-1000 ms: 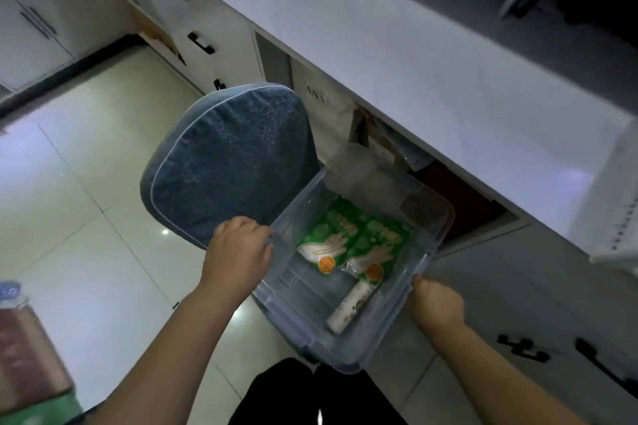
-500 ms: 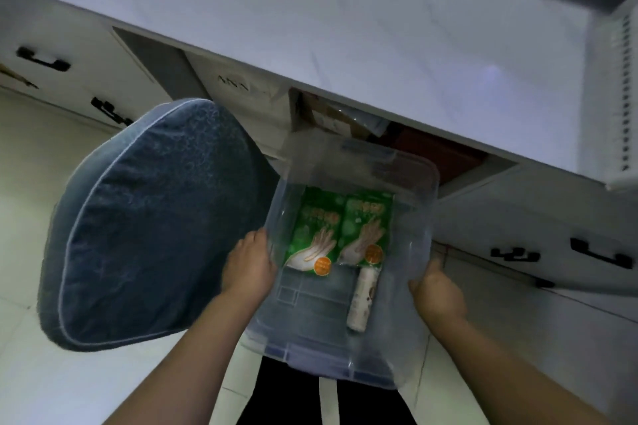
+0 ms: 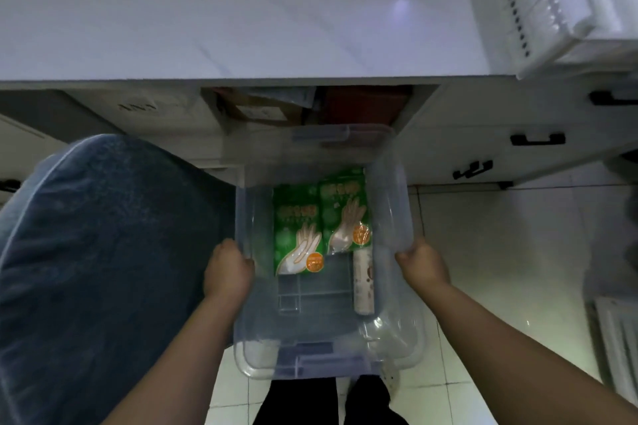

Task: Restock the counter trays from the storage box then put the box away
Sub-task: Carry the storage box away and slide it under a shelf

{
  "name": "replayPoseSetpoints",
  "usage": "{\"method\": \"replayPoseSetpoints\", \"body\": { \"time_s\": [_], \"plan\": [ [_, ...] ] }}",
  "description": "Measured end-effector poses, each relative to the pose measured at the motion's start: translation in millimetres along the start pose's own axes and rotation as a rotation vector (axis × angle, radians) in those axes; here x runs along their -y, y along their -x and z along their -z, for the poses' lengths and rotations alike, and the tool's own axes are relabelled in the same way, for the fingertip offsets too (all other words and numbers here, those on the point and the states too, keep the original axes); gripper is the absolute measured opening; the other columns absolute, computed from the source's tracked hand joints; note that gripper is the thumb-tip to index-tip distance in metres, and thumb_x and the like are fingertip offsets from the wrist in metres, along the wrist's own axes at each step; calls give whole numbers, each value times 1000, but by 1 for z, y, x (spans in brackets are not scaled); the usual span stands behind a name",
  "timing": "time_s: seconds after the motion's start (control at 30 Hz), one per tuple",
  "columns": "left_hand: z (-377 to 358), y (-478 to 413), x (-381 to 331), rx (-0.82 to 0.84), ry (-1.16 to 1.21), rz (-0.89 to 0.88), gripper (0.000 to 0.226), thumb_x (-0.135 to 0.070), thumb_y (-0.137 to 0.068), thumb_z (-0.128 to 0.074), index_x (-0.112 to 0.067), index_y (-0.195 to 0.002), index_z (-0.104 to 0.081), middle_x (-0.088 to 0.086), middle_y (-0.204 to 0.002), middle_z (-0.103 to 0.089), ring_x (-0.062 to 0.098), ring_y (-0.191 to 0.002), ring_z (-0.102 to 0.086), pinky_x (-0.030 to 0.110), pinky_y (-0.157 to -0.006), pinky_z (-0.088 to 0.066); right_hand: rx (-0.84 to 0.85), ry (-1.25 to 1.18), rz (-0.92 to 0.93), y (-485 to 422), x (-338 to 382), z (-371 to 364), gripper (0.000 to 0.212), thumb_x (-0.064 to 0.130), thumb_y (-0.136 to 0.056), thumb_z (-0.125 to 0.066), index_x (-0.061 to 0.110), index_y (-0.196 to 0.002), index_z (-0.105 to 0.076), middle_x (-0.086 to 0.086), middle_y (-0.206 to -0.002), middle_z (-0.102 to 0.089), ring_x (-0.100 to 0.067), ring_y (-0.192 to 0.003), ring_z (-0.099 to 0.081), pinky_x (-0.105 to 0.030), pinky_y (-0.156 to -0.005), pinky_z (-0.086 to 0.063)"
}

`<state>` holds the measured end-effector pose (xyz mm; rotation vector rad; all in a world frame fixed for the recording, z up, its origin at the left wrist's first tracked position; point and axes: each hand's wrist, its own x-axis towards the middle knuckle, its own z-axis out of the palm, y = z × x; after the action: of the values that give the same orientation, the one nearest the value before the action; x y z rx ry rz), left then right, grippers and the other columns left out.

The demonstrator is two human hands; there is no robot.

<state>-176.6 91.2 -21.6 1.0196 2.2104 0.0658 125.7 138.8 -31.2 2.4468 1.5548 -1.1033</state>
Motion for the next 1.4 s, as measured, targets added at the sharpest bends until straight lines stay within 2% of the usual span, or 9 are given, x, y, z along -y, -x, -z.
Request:
{"method": "replayPoseSetpoints", "body": {
  "time_s": [0.17,0.3,0.43,0.57,0.7,0.8,1.0,1.13,1.4],
  "plan": [
    [-20,32,-19,71,-83,-91,20,-11,-81,-58,2,-95,-52,23,-102,-58,37,-87,-58,32,-63,-40,-23,-20,-87,35,-61,21,28,23,-85,-60,9,-110,-58,-14,-100,-66,-28,-80,-58,-27,-65,-40],
    [-50,77,-49,111,-120,-160,19,-13,-80,-60,-3,-94,-54,20,-103,-60,37,-91,-60,30,-66,-40,-51,-56,-170,67,-131,46,22,24,-83,-62,9,-98,-60,-9,-87,-61,-24,-72,-53,-24,-56,-35],
    [-92,138,-81,127,-167,-263,18,-12,-79,-60,-4,-95,-56,21,-101,-63,36,-94,-60,30,-68,-41,-96,-144,-239,100,-214,70,14,23,-81,-63,11,-86,-58,-6,-81,-57,-24,-72,-54,-25,-61,-37],
    [-141,206,-112,119,-160,-331,17,-10,-77,-62,-2,-92,-58,22,-97,-65,37,-89,-61,30,-65,-39,-138,-267,-325,141,-305,92,13,21,-77,-62,18,-71,-51,0,-73,-55,-23,-70,-53,-25,-58,-34],
    [-185,269,-156,151,-188,-468,15,-11,-76,-63,-4,-88,-59,21,-93,-66,37,-87,-62,33,-68,-43,-248,-406,-403,183,-387,120,13,17,-75,-62,16,-68,-51,-3,-71,-58,-25,-70,-55,-26,-55,-36],
    [-206,308,-193,159,-227,-571,14,-14,-76,-63,-4,-83,-56,19,-89,-64,35,-82,-59,32,-63,-38,-362,-500,-440,211,-430,146,15,14,-73,-62,15,-64,-51,-2,-66,-57,-25,-66,-54,-27,-57,-37],
    [-235,357,-266,177,-214,-728,12,-16,-74,-62,-13,-71,-50,3,-68,-53,25,-62,-51,28,-47,-29,-521,-602,-515,236,-486,193,7,14,-74,-62,12,-72,-55,-1,-70,-60,-26,-69,-57,-29,-58,-39],
    [-249,361,-314,204,-203,-774,9,-16,-76,-62,-15,-75,-54,-2,-64,-55,11,-54,-51,24,-43,-28,-586,-619,-553,222,-501,217,12,15,-75,-62,17,-70,-52,1,-68,-58,-24,-65,-56,-27,-56,-38],
    [-277,311,-463,277,-222,-873,12,-19,-74,-62,-11,-83,-60,6,-76,-63,26,-70,-61,29,-59,-43,-675,-647,-598,130,-509,291,14,11,-74,-67,11,-67,-54,-8,-67,-60,-28,-64,-55,-29,-55,-36]
  ]
}}
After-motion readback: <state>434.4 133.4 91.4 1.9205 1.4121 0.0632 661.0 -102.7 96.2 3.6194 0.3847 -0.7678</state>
